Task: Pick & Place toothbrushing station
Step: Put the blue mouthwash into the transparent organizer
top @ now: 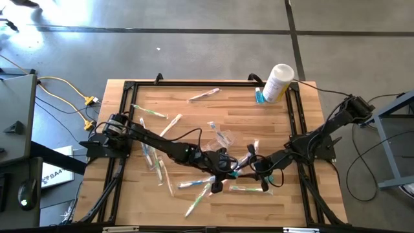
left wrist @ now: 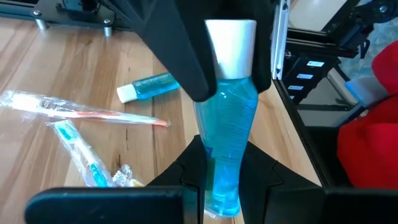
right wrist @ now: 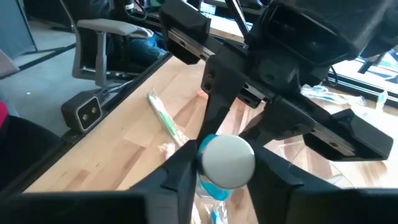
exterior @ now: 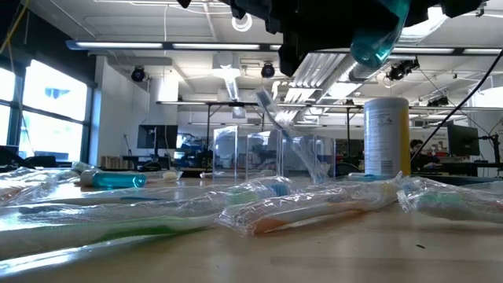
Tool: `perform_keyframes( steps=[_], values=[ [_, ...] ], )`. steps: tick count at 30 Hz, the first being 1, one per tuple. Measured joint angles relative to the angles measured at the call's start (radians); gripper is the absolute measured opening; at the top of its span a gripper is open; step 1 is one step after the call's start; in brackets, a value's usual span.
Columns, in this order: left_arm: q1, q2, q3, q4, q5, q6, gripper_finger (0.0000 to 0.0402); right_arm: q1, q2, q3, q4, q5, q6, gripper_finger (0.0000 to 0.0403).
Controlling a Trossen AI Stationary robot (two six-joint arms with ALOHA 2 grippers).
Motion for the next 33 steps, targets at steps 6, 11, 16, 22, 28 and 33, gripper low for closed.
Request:
perform_keyframes(
  steps=[6, 11, 16, 22, 28, 33],
  values=[
    [-0.001, 0.0, 0.0, -0.003, -0.004, 0.019, 0.0048, 0.0, 0.0, 0.0, -0.008, 0.001, 0.0, 0.0092],
    [-0.001, 0.0, 0.0, -0.003, -0.006, 0.025, 0.0107, 0.001, -0.001, 0.0, -0.014, 0.011, -0.009, 0.0092],
    [-0.001, -0.001, 0.0, -0.004, 0.009, -0.008, 0.0216, 0.002, 0.0, -0.001, -0.067, 0.028, -0.005, 0.0092],
    [-0.001, -0.012, 0.0, -0.043, -0.033, -0.028, 0.0273, 0.001, 0.0, 0.075, -0.245, 0.093, 0.062, 0.0092],
    [-0.011, -0.085, 0.0, -0.28, -0.131, -0.066, 0.0269, -0.001, 0.0, 0.181, -0.394, 0.157, 0.128, 0.0092],
    [-0.052, -0.141, 0.0, -0.521, -0.418, -0.158, 0.0254, -0.046, 0.0, 0.227, -0.416, 0.219, 0.195, 0.0092]
  ],
)
